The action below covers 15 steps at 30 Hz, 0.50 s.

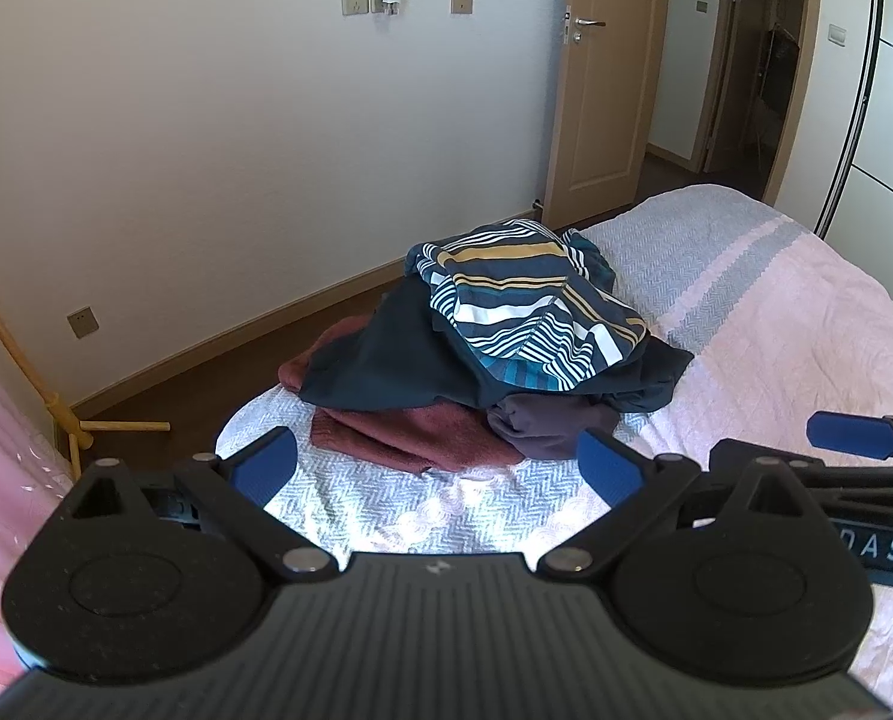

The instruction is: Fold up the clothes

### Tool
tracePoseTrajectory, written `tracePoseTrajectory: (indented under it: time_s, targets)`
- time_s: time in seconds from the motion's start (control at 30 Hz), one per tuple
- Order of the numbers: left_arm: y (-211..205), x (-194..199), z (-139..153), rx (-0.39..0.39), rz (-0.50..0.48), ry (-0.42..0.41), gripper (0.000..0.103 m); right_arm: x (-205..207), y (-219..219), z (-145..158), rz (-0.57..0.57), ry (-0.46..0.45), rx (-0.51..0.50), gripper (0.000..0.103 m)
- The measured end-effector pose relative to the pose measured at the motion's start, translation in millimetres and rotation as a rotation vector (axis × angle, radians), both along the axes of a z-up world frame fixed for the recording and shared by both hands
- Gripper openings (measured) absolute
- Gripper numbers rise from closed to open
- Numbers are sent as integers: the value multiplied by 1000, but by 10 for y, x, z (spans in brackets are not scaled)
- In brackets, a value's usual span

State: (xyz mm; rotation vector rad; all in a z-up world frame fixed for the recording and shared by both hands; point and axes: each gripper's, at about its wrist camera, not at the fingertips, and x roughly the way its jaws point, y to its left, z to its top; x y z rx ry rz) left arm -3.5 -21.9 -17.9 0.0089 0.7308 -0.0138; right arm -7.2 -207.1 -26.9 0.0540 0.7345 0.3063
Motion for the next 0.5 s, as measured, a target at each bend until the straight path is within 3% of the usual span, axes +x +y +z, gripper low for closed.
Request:
tracePoseTrajectory:
  time_s: [0.5]
  targets:
    - [-100,-16,3,5,12,13,99,39,-103,-2,14,11,9,78]
